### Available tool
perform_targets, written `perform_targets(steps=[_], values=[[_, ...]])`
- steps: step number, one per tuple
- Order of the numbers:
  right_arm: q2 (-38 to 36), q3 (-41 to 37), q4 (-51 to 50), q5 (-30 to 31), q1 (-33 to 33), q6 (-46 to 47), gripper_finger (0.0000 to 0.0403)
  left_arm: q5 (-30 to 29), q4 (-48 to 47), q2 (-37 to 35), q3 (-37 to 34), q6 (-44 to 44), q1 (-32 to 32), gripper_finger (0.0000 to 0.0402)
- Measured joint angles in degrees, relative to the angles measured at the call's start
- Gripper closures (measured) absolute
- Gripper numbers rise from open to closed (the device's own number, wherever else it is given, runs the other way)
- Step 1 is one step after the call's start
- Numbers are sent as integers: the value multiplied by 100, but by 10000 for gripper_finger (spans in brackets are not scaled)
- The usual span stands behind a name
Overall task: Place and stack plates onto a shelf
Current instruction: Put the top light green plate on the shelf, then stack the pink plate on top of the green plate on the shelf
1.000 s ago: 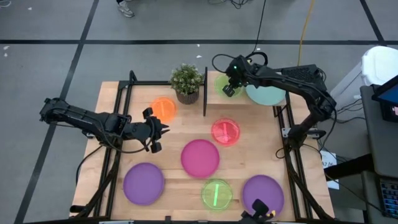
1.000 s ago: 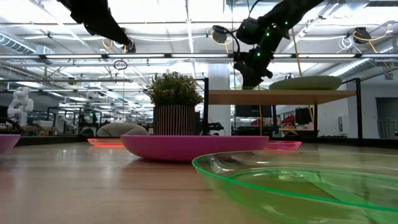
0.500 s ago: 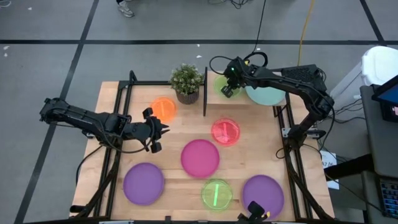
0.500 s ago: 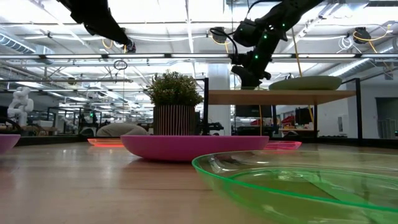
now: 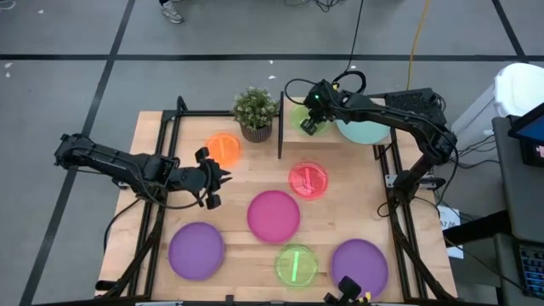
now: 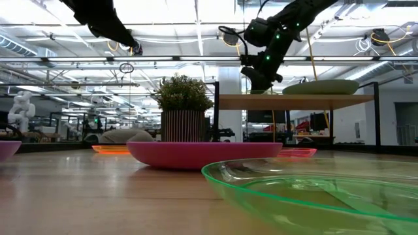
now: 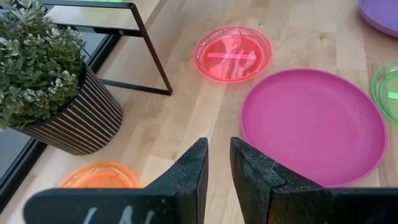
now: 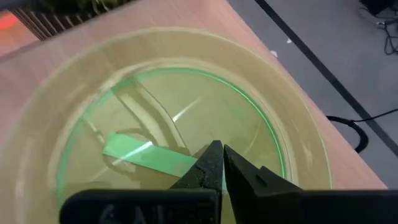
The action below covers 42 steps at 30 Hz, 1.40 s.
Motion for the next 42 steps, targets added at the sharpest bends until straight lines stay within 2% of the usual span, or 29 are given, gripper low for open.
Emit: perform_targets(steps=[10, 18, 25, 28, 33, 36, 42], values=[[-801, 3, -22, 43, 518, 44, 403, 9, -19, 2, 2, -20, -191, 327], [-1656, -480, -59, 39, 1723, 158, 403, 24, -113, 2, 2, 26, -380, 327], [-2379, -1346, 116, 47, 2903, 712, 403, 24, -120, 2, 2, 27, -380, 327], [-2588, -1806, 521, 50, 3430, 1037, 403, 24, -118, 2, 2, -7, -380, 327], [-2653, -2460, 998, 84, 4251, 1529, 403, 21, -78, 27, 4, -165, -380, 327], [-2536, -2757, 1213, 429, 4728, 1842, 403, 22, -57, 73, 7, -155, -397, 327], [-2033, -3062, 1836, 496, 5416, 1683, 401, 10, 36, 245, 4, -107, -445, 327]])
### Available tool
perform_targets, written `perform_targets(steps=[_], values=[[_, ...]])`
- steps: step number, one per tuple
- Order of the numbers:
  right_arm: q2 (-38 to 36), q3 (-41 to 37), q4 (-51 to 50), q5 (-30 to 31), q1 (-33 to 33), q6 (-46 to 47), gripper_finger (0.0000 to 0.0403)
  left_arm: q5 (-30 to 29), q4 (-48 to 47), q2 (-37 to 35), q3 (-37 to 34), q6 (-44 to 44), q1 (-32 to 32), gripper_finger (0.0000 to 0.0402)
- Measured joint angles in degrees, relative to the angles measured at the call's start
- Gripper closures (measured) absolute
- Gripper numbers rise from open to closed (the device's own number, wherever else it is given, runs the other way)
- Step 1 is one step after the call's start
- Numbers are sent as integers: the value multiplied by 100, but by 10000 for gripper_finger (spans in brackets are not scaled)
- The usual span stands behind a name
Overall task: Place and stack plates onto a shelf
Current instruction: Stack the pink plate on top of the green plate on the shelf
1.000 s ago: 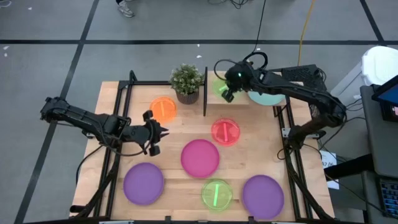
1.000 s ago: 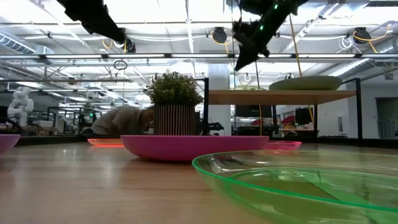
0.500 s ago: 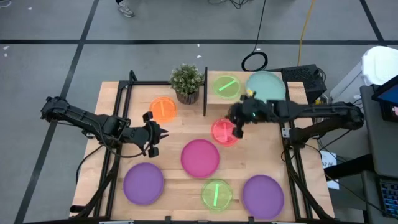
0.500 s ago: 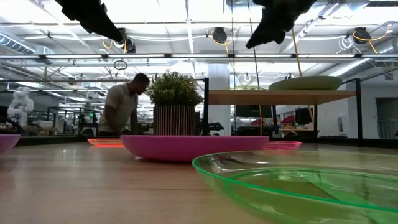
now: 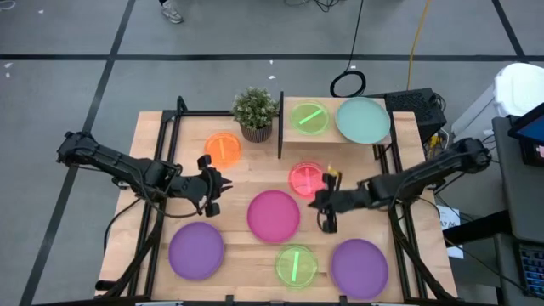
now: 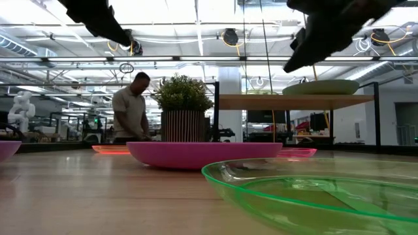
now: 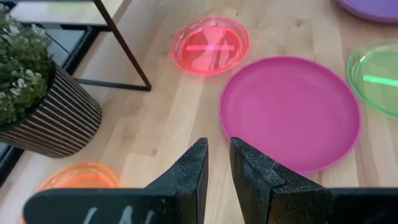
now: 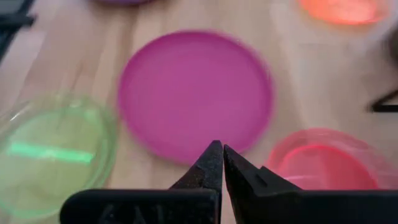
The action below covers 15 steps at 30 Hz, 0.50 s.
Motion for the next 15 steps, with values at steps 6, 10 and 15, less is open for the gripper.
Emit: perform_targets(steps=[6, 10, 15], values=[[762, -4, 791, -163, 353, -432, 364, -5, 158, 236, 3, 49, -3, 327], [1340, 171, 1103, -450, 409, -819, 326, -3, 291, 403, 1, 71, -3, 327], [1981, 525, 1104, -827, 400, -1327, 287, 0, 301, 565, 1, 164, -2, 327]])
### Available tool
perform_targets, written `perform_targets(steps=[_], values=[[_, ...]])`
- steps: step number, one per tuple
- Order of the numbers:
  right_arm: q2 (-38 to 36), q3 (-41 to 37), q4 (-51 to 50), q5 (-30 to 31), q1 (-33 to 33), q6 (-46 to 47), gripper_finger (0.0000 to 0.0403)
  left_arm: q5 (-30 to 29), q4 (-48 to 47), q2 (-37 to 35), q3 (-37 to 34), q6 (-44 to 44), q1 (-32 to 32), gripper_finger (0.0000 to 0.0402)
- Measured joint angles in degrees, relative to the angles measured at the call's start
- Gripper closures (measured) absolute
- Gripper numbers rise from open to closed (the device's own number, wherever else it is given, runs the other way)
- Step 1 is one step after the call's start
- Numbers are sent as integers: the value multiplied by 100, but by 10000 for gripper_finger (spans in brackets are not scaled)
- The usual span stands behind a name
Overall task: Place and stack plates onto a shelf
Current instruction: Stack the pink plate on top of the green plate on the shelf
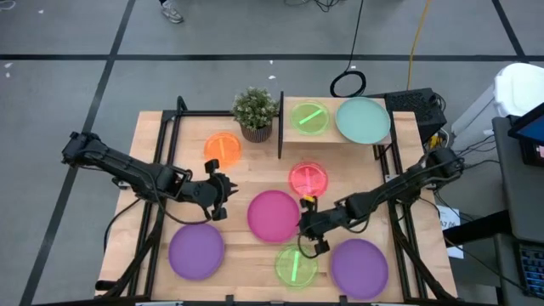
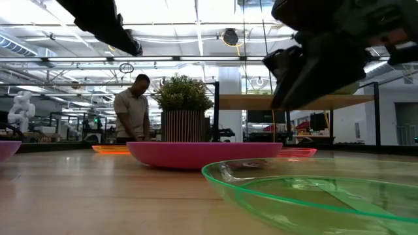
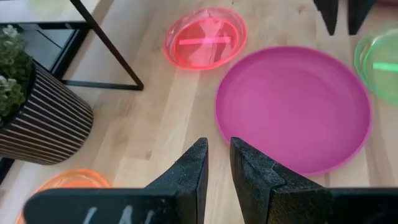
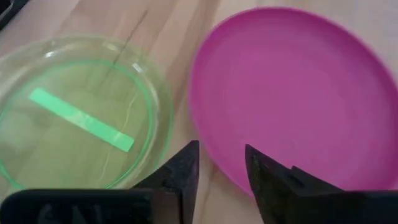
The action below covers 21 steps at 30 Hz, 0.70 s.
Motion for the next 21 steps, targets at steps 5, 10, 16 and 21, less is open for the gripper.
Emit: perform_targets(steps=[5, 10, 16, 21], values=[[372, 202, -1, -251, 2, -429, 274, 10, 7, 61, 4, 119, 8, 327], [455, 201, -51, -204, -8, -665, 280, 10, -3, 108, -2, 161, 8, 327], [482, 196, -34, -190, -11, -1241, 298, 10, 2, 108, -2, 159, 8, 327], [771, 194, 17, -43, -13, -1546, 314, 10, 5, 108, -2, 157, 8, 327]])
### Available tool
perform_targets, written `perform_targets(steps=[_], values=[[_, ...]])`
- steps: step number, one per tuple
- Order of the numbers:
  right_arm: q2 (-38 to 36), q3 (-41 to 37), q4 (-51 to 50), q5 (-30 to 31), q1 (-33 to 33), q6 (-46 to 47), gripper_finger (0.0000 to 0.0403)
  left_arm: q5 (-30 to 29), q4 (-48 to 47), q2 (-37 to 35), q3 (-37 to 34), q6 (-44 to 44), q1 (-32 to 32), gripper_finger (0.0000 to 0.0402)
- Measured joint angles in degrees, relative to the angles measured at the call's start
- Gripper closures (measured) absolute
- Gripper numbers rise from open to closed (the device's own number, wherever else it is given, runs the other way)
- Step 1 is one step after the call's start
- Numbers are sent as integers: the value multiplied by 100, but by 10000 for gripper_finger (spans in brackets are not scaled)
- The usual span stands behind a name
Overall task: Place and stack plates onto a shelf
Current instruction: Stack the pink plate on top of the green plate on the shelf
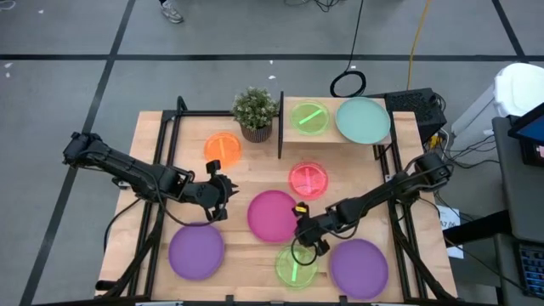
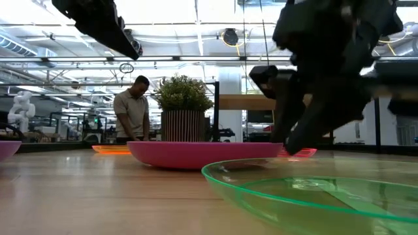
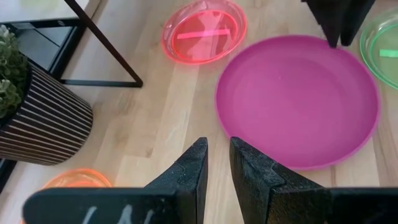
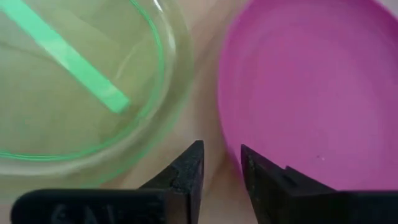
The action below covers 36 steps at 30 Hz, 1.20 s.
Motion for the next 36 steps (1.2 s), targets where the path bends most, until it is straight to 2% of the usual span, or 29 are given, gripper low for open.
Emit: perform_targets(steps=[4, 8, 13, 21, 25, 30, 36], values=[[148, 0, -5, 434, 0, -141, 324, -1, 1, -1, 0, 0, 0, 327], [142, 0, 10, 450, -13, -320, 347, -2, 0, -2, 0, 1, 0, 327], [141, 0, -2, 443, -70, -349, 395, -2, 0, -2, 0, 24, -3, 327], [141, -2, 5, 463, -65, -635, 399, -4, 2, -2, 0, 23, -3, 327], [141, -2, 15, 748, -63, -687, 400, -4, 4, -2, 0, 22, -2, 327], [16, -4, 31, 796, 16, -769, 401, -9, 7, -2, 0, 21, 2, 327], [-508, -4, -35, 1489, 241, -780, 402, -15, 13, -2, 0, 17, 0, 327]])
